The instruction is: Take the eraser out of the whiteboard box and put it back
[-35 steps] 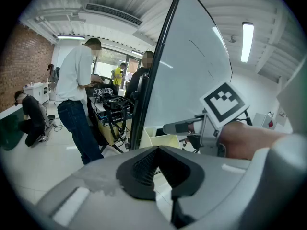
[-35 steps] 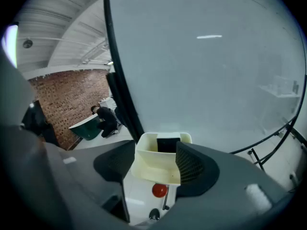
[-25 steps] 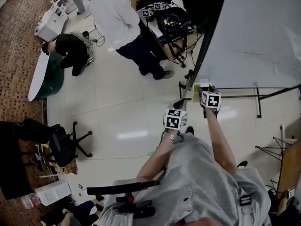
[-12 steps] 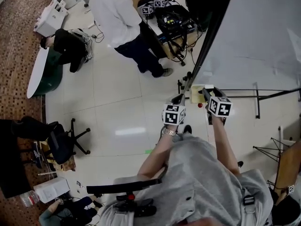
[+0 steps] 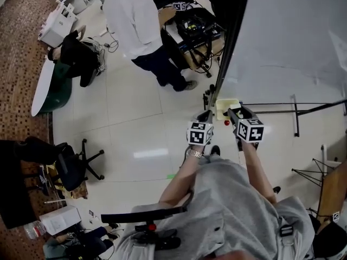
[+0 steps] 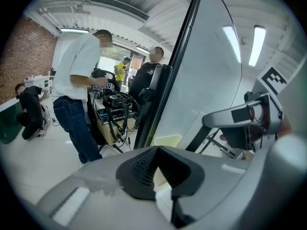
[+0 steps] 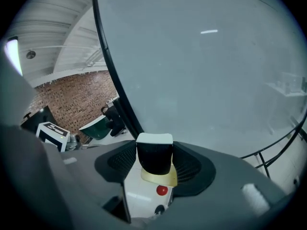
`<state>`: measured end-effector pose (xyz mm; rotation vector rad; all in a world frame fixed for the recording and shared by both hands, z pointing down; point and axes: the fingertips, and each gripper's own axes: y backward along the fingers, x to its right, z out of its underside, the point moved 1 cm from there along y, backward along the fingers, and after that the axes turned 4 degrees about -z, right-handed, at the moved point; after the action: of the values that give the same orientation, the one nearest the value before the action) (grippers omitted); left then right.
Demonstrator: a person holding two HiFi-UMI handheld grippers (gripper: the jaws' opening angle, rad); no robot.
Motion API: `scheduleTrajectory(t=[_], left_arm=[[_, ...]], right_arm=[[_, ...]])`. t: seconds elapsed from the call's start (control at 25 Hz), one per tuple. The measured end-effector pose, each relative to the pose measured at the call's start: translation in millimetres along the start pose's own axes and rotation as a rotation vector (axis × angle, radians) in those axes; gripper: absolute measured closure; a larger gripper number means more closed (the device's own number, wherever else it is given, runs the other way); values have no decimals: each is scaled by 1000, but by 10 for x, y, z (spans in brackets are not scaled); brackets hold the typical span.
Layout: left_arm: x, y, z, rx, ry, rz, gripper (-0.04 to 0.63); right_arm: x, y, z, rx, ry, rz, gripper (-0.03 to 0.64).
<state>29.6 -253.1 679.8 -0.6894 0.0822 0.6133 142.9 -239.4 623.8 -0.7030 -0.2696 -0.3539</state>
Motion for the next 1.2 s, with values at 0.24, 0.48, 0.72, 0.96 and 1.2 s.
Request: scheduleTrajectory(t=[0.24, 0.48, 0.72, 0.96, 1.2], left_arm=[[-85, 59, 54, -6, 2, -38, 592], [-72, 122, 105, -21, -6, -52, 592], [27, 106, 206, -46, -23, -53, 592], [169, 97, 277, -55, -29, -48, 592], [324, 64, 288, -44, -22, -57, 591]], right_arm=[[-21, 13, 37, -19, 13, -26, 374], [274, -430, 587, -108, 0, 57, 374], [241, -615, 852, -141, 56, 64, 370], [139, -457, 652, -82, 49, 29, 356], [253, -263, 569, -12, 31, 50, 570]])
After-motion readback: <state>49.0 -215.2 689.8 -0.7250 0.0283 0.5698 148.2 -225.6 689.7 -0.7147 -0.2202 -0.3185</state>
